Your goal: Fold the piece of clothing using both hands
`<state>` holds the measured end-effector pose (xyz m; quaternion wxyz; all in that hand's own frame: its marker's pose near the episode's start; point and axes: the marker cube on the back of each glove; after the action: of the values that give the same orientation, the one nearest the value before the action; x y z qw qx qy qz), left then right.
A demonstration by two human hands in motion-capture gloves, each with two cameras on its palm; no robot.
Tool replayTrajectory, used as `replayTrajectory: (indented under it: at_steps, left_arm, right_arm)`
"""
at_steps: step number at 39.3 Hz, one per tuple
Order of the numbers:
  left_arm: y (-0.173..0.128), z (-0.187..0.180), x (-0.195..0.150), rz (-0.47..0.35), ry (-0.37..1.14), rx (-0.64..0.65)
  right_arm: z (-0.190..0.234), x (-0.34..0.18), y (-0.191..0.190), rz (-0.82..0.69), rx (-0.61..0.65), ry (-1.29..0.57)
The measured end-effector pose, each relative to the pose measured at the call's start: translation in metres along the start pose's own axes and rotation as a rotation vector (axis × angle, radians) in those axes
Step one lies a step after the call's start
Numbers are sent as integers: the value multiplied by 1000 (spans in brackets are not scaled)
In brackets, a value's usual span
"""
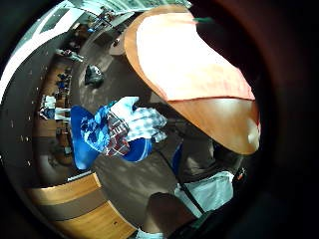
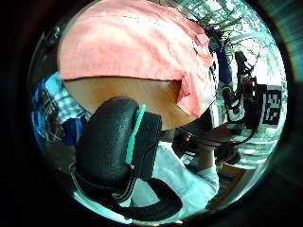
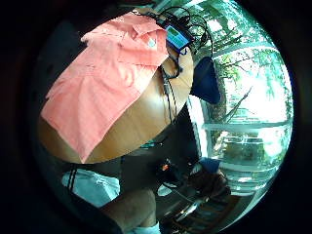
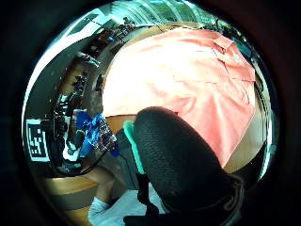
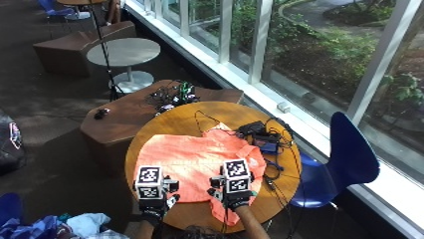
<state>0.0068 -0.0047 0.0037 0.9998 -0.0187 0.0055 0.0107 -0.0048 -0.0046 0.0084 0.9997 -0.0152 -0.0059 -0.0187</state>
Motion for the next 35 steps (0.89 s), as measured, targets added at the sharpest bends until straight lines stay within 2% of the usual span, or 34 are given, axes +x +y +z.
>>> replayTrajectory:
  at_steps: [18, 26, 31, 35]
  left_arm:
    - [1, 4, -5, -5, -15, 8]
    - [-26, 60, -15, -17, -41, -60]
    - [-43, 99, -21, 8, -21, -132]
    - [-51, 123, -25, 38, 23, -164]
  right_arm:
    - [8, -3, -1, -27, -18, 6]
    - [60, 20, -5, 11, -139, 28]
    - [92, 35, -11, 41, -223, 32]
    - [107, 43, -14, 51, -235, 33]
